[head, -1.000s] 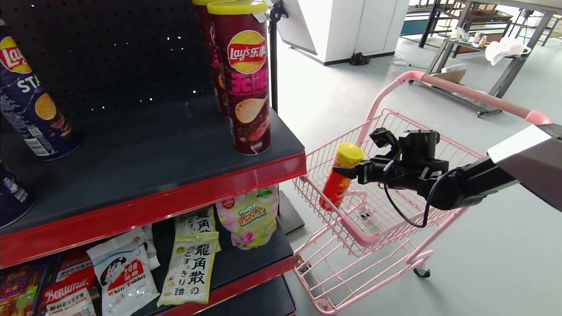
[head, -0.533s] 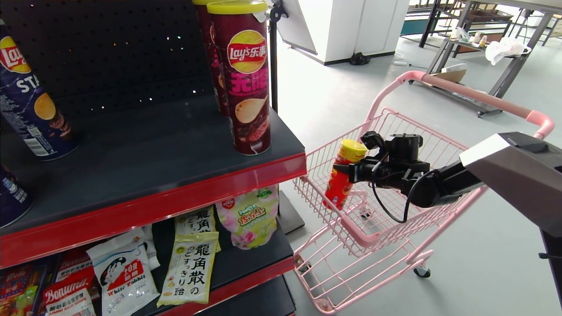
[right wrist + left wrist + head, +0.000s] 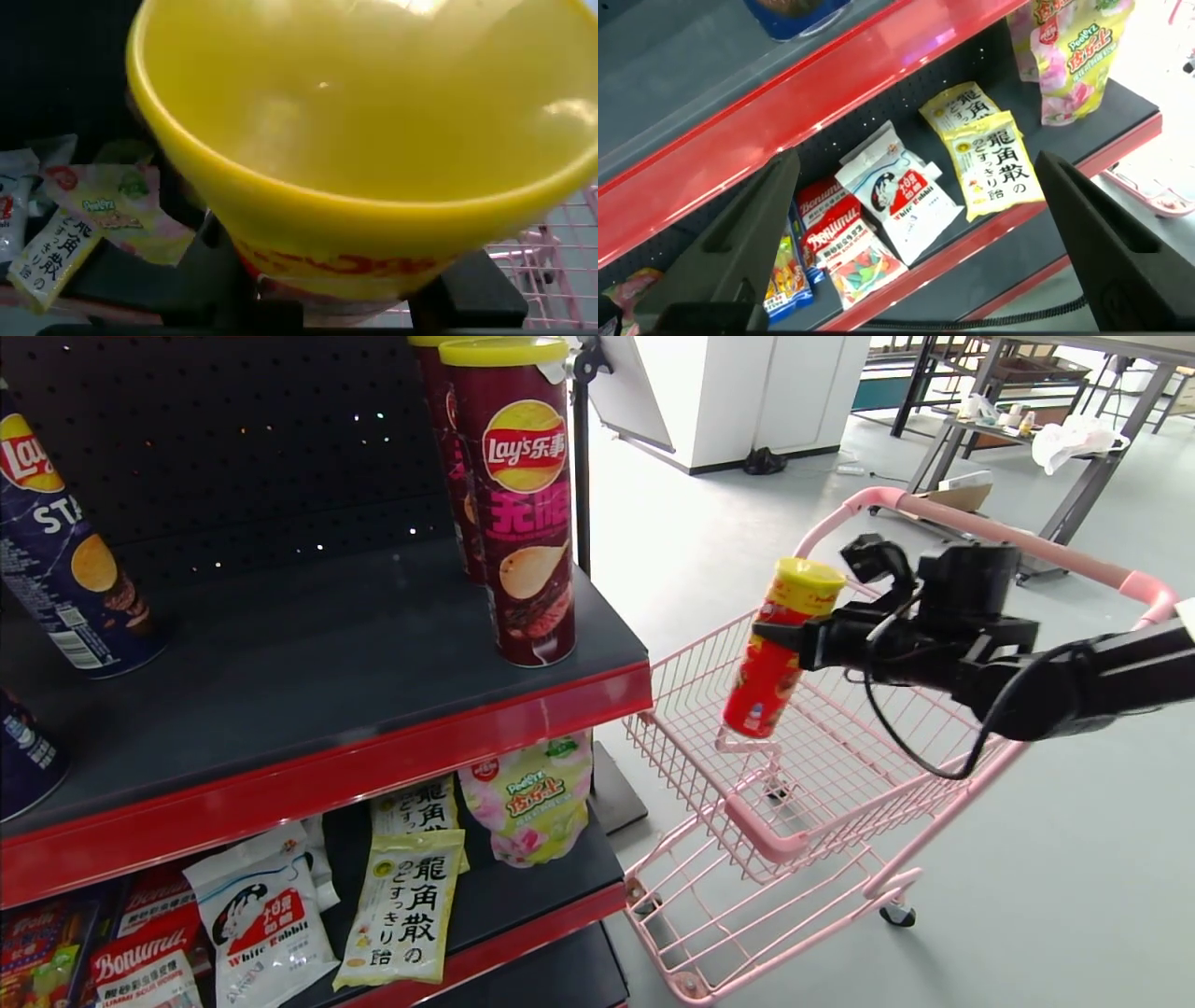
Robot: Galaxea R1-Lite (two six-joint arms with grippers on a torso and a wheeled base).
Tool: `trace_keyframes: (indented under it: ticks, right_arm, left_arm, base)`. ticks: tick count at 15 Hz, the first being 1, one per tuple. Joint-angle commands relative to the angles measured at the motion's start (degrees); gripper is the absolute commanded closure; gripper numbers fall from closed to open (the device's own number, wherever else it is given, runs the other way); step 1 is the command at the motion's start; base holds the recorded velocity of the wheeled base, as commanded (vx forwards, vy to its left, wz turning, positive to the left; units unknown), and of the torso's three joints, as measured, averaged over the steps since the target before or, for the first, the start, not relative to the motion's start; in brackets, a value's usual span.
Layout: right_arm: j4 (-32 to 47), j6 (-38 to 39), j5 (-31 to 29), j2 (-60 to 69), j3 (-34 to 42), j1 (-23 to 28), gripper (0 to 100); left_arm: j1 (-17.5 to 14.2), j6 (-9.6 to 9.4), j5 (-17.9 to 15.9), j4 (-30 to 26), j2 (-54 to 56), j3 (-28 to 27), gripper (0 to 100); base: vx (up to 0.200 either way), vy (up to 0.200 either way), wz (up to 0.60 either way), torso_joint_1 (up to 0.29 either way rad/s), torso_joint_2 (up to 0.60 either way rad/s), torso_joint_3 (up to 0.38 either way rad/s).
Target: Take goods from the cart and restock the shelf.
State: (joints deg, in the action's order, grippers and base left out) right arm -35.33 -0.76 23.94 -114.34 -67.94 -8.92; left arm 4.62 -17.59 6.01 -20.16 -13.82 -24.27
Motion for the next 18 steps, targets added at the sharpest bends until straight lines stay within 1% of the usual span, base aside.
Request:
trace_keyframes:
  ticks: [1, 3, 4, 5, 6, 7, 8, 9, 10, 11, 13, 15, 18]
  right_arm:
    - [9.3, -2.8, -1.9, 21.3, 5.7, 4.5, 100]
    - [19.8, -5.4, -11.0, 33.4, 9.7, 7.1, 100]
    - [24.6, -5.4, -12.2, 38.3, 11.4, 7.4, 100]
    - [29.6, -5.3, -12.3, 43.9, 14.0, 7.6, 100]
    - [32.6, -5.3, -12.3, 48.9, 16.9, 7.5, 100]
    - [32.9, -5.3, -12.4, 49.9, 17.6, 7.4, 100]
    - [33.7, -6.3, -13.2, 57.3, 23.9, 7.4, 100]
    - [33.8, -7.2, -14.4, 60.3, 26.9, 7.5, 100]
    - [33.8, -7.6, -15.0, 62.3, 28.5, 7.5, 100]
    - [33.8, -7.8, -15.2, 63.4, 29.2, 7.6, 100]
    - [33.8, -9.8, -15.2, 65.5, 31.4, 8.7, 100]
    - [33.8, -11.1, -15.1, 66.6, 32.9, 9.3, 100]
    - [33.8, -11.1, -15.1, 67.1, 33.4, 9.3, 100]
  left_arm:
    - [0.0, 0.01, 0.1, -0.1, -0.9, -1.0, 0]
    - [0.0, -0.07, -0.2, 0.0, -3.4, -2.5, 0]
    - [0.0, 0.01, -0.6, 0.5, -4.5, -2.6, 0]
    - [0.0, 0.19, -1.4, 3.1, -5.4, -1.8, 0]
    - [0.0, 0.19, -1.8, 6.5, -6.7, -0.8, 0]
    - [0.0, 0.19, -1.8, 7.0, -6.8, -0.7, 0]
    - [0.1, -0.07, -1.9, 10.2, -9.3, -0.5, 0]
    - [0.0, -1.57, -1.4, 10.4, -10.6, -0.7, 0]
    - [0.0, -3.59, -1.4, 10.8, -11.1, -0.9, 0]
    - [0.0, -4.47, -1.4, 11.3, -11.5, -0.8, 0]
    - [0.0, -4.65, -1.4, 12.8, -12.6, -0.5, 0]
    - [0.0, -4.65, -1.4, 12.9, -12.6, -0.4, 0]
    - [0.0, -4.73, -1.5, 12.9, -12.0, -0.4, 0]
  base:
    - [0.000, 0.000, 0.00, 0.000, 0.00, 0.000]
    - [0.000, 0.000, 0.00, 0.000, 0.00, 0.000]
    - [0.000, 0.000, 0.00, 0.000, 0.00, 0.000]
    - [0.000, 0.000, 0.00, 0.000, 0.00, 0.000]
    - [0.000, 0.000, 0.00, 0.000, 0.00, 0.000]
    - [0.000, 0.000, 0.00, 0.000, 0.00, 0.000]
    - [0.000, 0.000, 0.00, 0.000, 0.00, 0.000]
    - [0.000, 0.000, 0.00, 0.000, 0.00, 0.000]
    - [0.000, 0.000, 0.00, 0.000, 0.00, 0.000]
    - [0.000, 0.000, 0.00, 0.000, 0.00, 0.000]
    - [0.000, 0.000, 0.00, 0.000, 0.00, 0.000]
    - [-0.200, 0.000, 0.00, 0.000, 0.00, 0.007]
    - [-0.200, 0.000, 0.00, 0.001, 0.00, 0.004]
